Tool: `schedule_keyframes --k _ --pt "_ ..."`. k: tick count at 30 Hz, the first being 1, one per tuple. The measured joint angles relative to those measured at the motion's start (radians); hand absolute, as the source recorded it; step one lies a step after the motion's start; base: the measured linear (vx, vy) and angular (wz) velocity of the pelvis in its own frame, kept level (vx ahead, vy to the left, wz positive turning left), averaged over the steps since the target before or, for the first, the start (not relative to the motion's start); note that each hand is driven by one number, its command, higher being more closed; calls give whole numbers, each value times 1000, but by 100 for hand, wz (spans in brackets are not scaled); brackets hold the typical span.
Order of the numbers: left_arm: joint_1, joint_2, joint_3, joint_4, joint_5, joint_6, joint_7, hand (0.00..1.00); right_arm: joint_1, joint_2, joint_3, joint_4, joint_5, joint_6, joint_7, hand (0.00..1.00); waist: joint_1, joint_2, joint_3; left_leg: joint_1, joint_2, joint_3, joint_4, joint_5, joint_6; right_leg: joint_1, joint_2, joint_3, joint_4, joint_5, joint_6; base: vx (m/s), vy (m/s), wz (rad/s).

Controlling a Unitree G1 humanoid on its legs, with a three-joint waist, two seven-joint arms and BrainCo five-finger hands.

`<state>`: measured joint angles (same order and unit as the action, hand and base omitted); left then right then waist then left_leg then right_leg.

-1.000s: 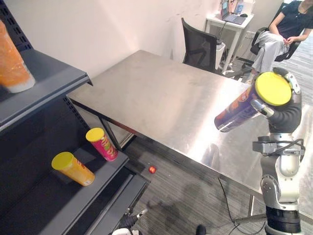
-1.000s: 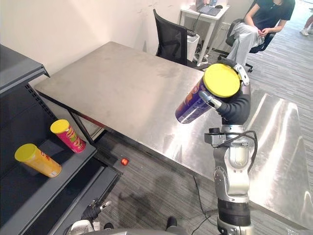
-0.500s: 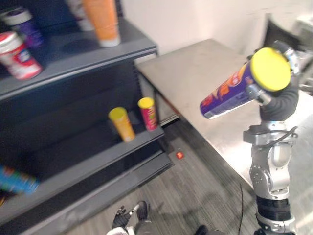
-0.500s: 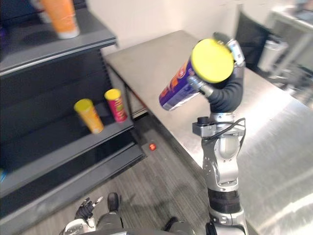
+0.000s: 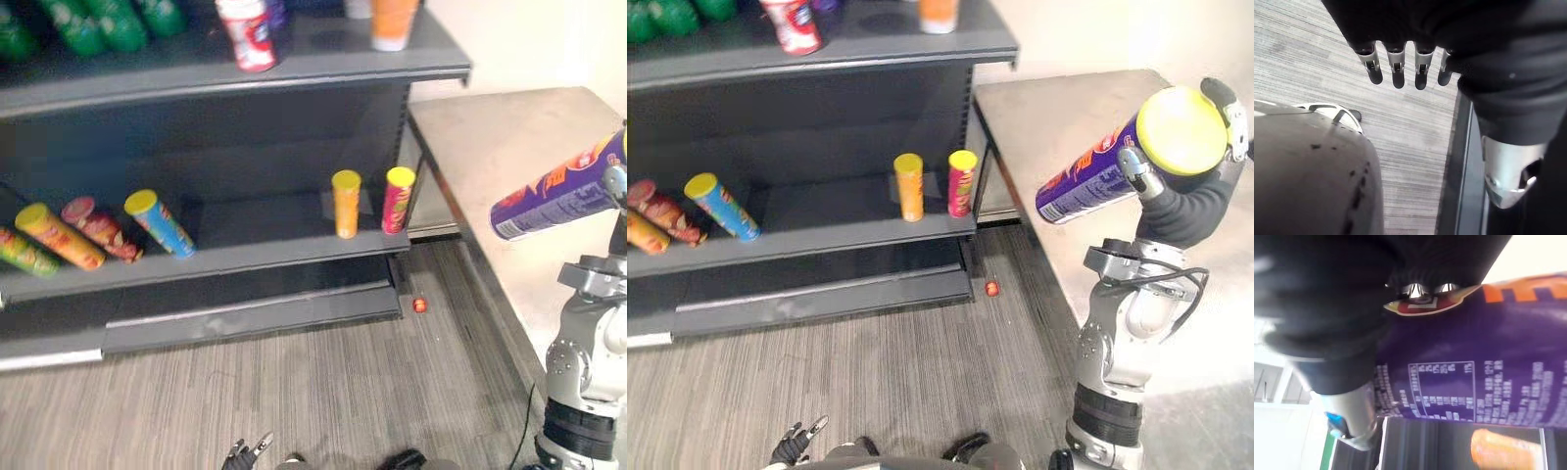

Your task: Put the gum and the chips on the shelf.

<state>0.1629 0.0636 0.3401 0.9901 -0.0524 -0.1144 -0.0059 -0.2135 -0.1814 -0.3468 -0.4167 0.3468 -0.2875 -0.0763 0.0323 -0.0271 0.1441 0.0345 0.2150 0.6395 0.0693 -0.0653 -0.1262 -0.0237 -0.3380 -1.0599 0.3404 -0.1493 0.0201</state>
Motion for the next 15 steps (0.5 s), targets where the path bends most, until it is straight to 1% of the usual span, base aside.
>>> schedule_keyframes --k 1,3,5,6,8,10,12,15 --pt "1 4 0 1 7 0 1 0 0 4 0 0 -7 0 -1 100 0 -4 -1 0 -9 -1 -6 4 6 1 -6 0 1 13 1 -68 141 16" --pt "-4 21 0 1 34 -1 3 0 1 5 0 -1 -29 -1 -4 100 -2 -10 0 1 -34 1 -29 8 14 0 -20 4 -15 63 2 -95 212 12" --pt "-9 38 3 1 35 -6 6 0 6 5 0 -1 -52 -1 -8 100 -1 -17 4 0 -47 1 -39 11 27 -3 -20 23 -36 89 10 -71 157 3" --pt "-12 42 13 1 32 -6 7 0 9 7 1 -1 -64 -1 -9 100 0 -21 5 -1 -54 3 -51 15 35 -6 -14 31 -56 106 7 -53 112 -2" --pt "-10 41 25 2 30 -6 9 0 14 8 1 0 -68 -1 -11 100 0 -22 5 4 -62 8 -69 21 44 -8 -4 54 -81 124 13 -37 76 -5" --pt "-10 34 47 4 27 -6 9 0 16 10 2 0 -75 0 -9 100 2 -24 7 9 -68 14 -74 22 45 -10 4 87 -97 129 18 -31 46 -9" --pt "-9 22 71 4 21 -7 8 0 16 27 13 1 -75 0 -8 100 12 -27 9 9 -68 25 -82 23 47 -16 10 106 -103 129 19 -37 9 -15" --pt "-17 16 64 -18 -26 -8 -1 0 18 47 76 7 -74 0 -6 100 12 -46 26 -47 -37 4 -7 -3 48 -21 32 104 -137 132 16 -6 -37 6"
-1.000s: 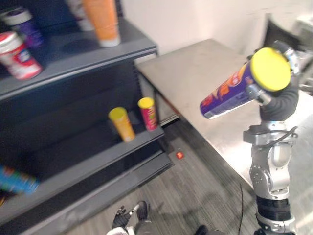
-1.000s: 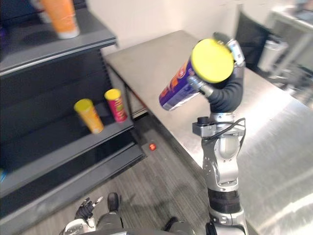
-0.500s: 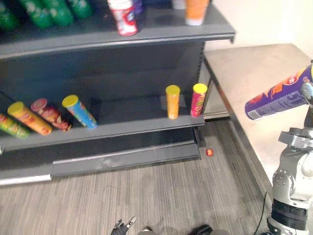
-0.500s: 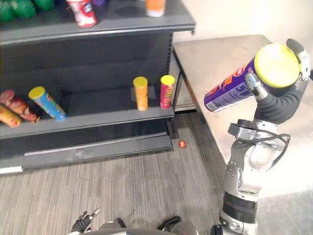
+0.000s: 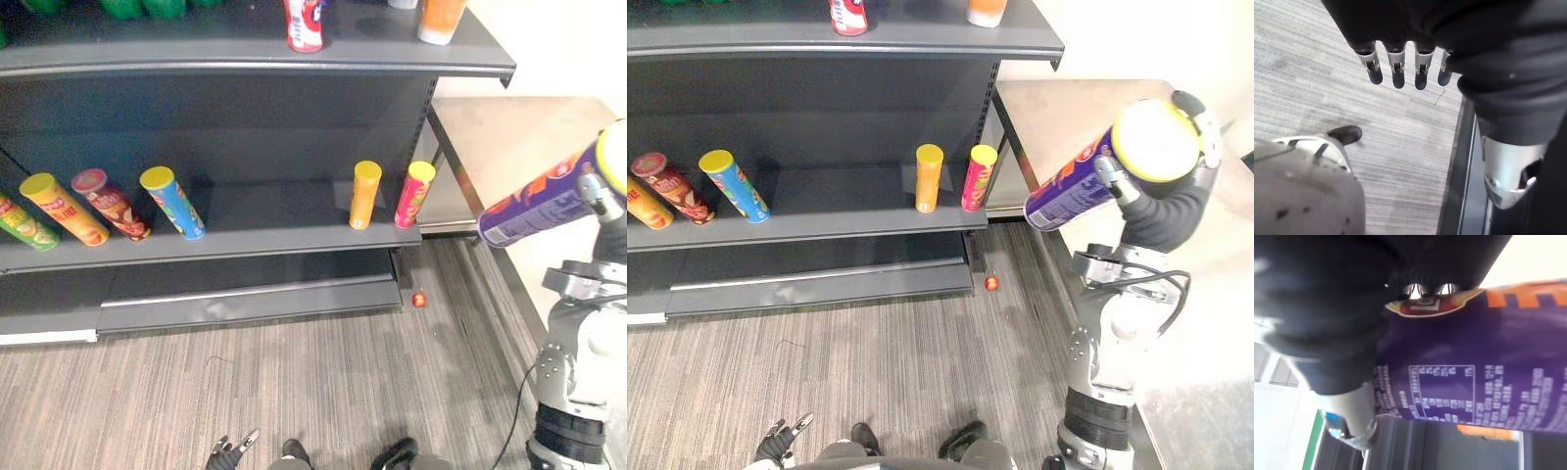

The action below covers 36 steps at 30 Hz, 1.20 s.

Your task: Put the gum and the chips on the shelf.

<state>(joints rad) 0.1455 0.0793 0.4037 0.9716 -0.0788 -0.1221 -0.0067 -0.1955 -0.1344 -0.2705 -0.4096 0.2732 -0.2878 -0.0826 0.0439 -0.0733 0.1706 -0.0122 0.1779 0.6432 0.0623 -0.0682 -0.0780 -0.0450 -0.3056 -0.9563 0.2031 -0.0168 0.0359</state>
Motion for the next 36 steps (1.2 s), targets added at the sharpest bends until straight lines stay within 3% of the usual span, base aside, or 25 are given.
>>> schedule_keyframes --k 3,5,7,8,9,10,11,12,15,17,19,20,24,27,34,36 --pt "-16 -1 -7 -29 -35 0 -1 0 0 0 85 3 1 6 8 100 26 -3 23 -60 51 -17 103 -42 5 -1 29 -5 -28 33 -15 3 2 12" --pt "-26 -1 -11 -30 -36 0 -1 0 1 14 139 3 1 26 35 100 48 -1 26 -74 48 -35 112 -55 15 -1 19 0 -19 53 -11 -21 119 28" --pt "-26 0 -22 -31 -36 0 1 0 3 30 171 3 1 29 49 100 44 10 33 -74 26 -82 92 -54 26 -2 -16 42 45 67 -9 -9 131 68" --pt "-25 3 -37 -36 -36 -1 2 0 6 35 182 3 1 30 49 100 36 20 39 -65 2 -135 64 -47 43 -24 -46 157 134 86 -30 48 139 116" --pt "-26 9 -55 -44 -36 -2 4 0 5 34 195 3 0 29 49 100 31 32 45 -49 -16 -186 41 -33 64 -92 -56 369 245 129 -63 99 214 122" --pt "-25 11 -60 -50 -36 -3 5 0 5 36 202 4 -1 29 49 100 28 44 51 -51 -20 -213 31 -28 69 -122 -41 483 274 118 -48 131 178 123" --pt "-28 21 -63 -55 -34 -8 11 0 5 38 226 8 -1 28 49 100 26 45 52 -54 -23 -258 6 -13 80 -149 31 679 264 39 19 144 125 129" --pt "-29 35 -49 -51 -33 -10 25 0 4 43 254 20 -1 29 51 100 24 43 50 -52 -30 -303 -21 6 81 -153 91 784 228 4 44 119 53 127" --pt "-35 44 -42 -13 -33 -8 51 0 4 82 291 30 -1 29 50 100 21 34 46 -33 -72 -396 -61 27 75 -152 154 871 138 -25 51 149 -3 115" --pt "-36 39 -43 13 -33 -6 52 0 5 83 304 30 -1 29 50 100 18 27 42 -20 -103 -427 -61 27 74 -147 160 912 90 -25 49 155 -58 90" --pt "-34 33 -38 34 -35 -4 54 0 7 87 321 29 -1 29 50 100 13 25 41 -7 -118 -436 -60 23 60 -124 153 905 28 -18 58 154 -115 51" --pt "-31 27 -19 39 -37 -5 55 0 6 96 338 29 0 29 49 100 18 27 41 -5 -102 -428 -61 27 31 -99 169 907 -13 -17 58 122 -142 -2" --pt "-37 -14 -5 62 -34 0 48 0 34 103 365 26 4 28 55 100 12 27 41 16 -49 -412 -89 26 -13 -46 222 883 -99 -17 58 89 -175 -7" --pt "-42 -19 -5 61 -32 -1 41 0 80 102 366 25 15 28 78 100 -12 28 41 9 -23 -443 -108 46 -42 -33 246 835 -114 -22 51 47 -136 31" --pt "-57 -18 -19 59 -15 -1 50 0 136 102 411 25 21 26 90 100 -14 36 40 -35 -25 -531 -154 99 -46 -19 245 729 -140 -39 23 -27 -50 47" --pt "-72 -18 -49 58 -3 -1 56 0 140 98 426 25 21 26 89 100 -15 48 39 -65 -29 -543 -162 104 -47 -16 234 682 -151 -40 23 -90 -3 59"
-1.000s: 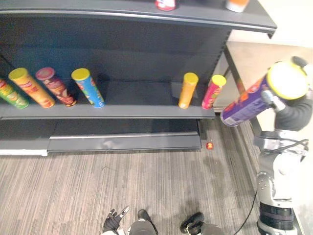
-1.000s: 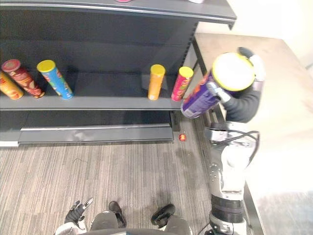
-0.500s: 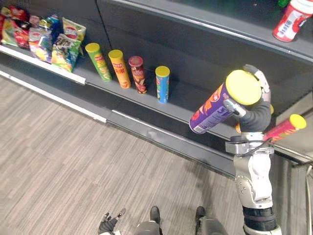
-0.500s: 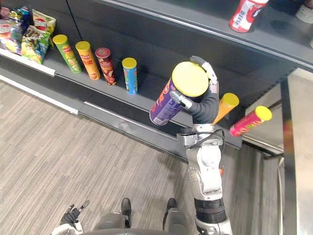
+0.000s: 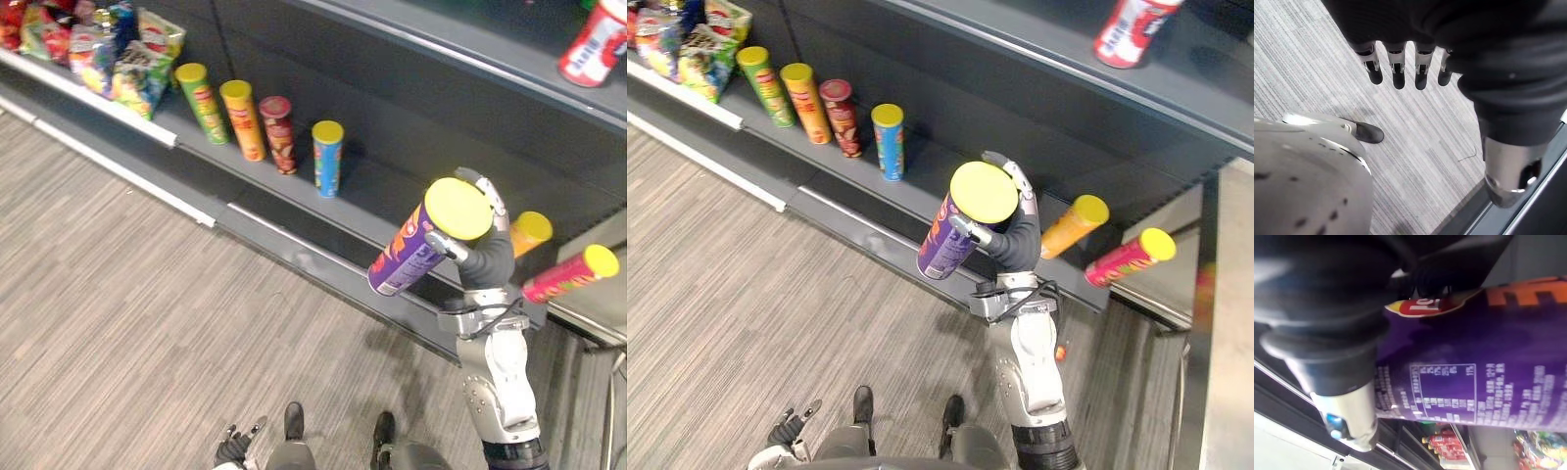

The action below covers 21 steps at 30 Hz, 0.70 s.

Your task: Put the gum and the chips on the shelf.

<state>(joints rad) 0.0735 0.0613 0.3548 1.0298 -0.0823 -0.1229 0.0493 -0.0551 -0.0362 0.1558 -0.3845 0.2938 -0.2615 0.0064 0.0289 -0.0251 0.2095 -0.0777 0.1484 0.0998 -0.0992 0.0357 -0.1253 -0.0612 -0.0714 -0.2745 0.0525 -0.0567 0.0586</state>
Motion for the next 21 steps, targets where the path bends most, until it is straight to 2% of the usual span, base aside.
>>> schedule_keyframes --k 5,10,15,16,21 --pt "-9 5 -44 -7 59 -1 27 0 0 -9 9 19 -22 0 -22 100 -1 12 -3 -26 -12 29 0 33 24 1 -27 -46 -3 0 0 -37 39 34" --pt "-11 16 -98 -41 65 -5 40 0 -110 -10 -1 160 -67 0 -81 100 0 26 2 -65 -37 24 -1 51 40 -38 -50 -49 -1 9 14 -36 59 7" --pt "-35 15 -154 -86 63 -15 63 0 -316 -17 -128 335 -141 10 -186 100 11 79 35 -138 -54 1 0 87 47 -98 -65 -68 7 26 25 -47 53 15" --pt "-39 13 -163 -100 62 -23 64 0 -404 -29 -187 407 -164 14 -227 100 27 95 45 -158 -55 1 1 94 47 -125 -70 -69 23 26 25 -39 39 6" --pt "-48 14 -164 -125 56 -28 68 0 -634 -95 -284 552 -187 37 -300 100 53 126 87 -203 -52 2 4 117 42 -182 -70 -67 51 28 23 -9 7 0"
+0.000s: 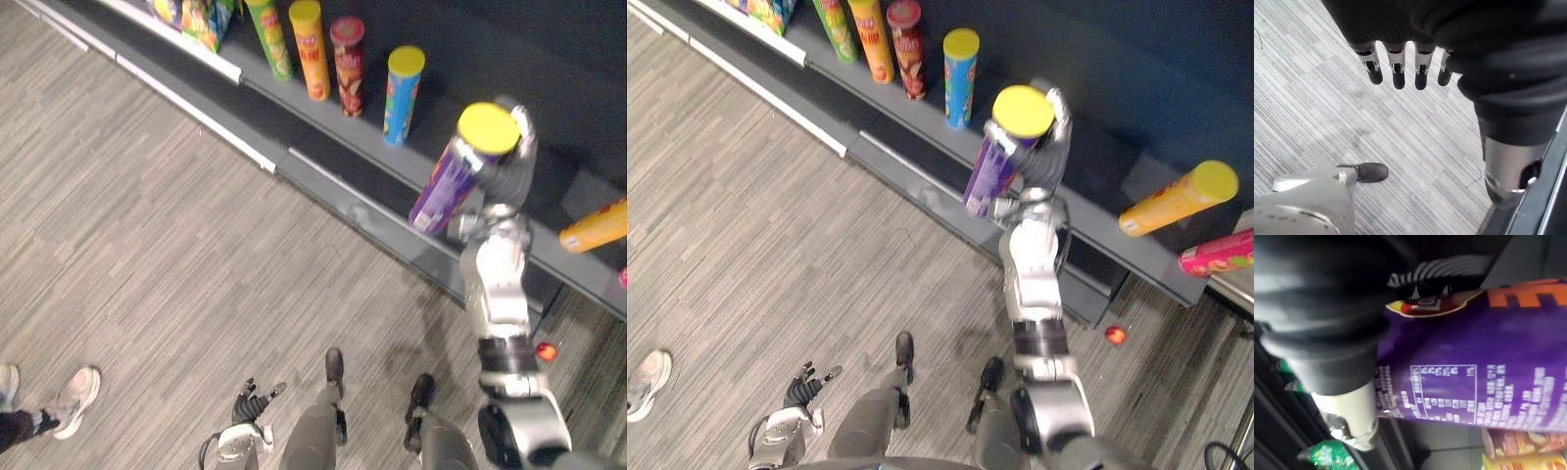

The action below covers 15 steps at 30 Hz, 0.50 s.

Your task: Put the gum and the chips on the shelf.

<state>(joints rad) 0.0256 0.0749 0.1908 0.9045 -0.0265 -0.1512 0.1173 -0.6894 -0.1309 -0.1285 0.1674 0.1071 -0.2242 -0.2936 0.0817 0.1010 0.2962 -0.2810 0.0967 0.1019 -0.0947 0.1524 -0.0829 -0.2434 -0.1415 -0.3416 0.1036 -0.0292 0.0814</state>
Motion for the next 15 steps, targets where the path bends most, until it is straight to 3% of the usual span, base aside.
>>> schedule_keyframes --k 6,8,15 --pt "-4 2 -21 -20 -12 -1 15 0 -276 -133 -81 156 -21 11 -78 100 18 39 74 -41 6 20 0 18 3 -68 -1 18 39 2 -4 -23 9 -7" --pt "-6 3 -28 -28 -16 -1 18 0 -306 -154 -89 171 -21 16 -99 100 19 45 80 -56 6 25 0 25 -1 -87 -3 22 45 2 -4 3 6 -7" --pt "-67 7 -73 -37 -89 -15 31 0 -471 -278 -112 326 -21 39 -147 100 40 99 121 -126 9 42 -6 48 3 -210 -15 42 139 -13 -24 -32 -13 -8"
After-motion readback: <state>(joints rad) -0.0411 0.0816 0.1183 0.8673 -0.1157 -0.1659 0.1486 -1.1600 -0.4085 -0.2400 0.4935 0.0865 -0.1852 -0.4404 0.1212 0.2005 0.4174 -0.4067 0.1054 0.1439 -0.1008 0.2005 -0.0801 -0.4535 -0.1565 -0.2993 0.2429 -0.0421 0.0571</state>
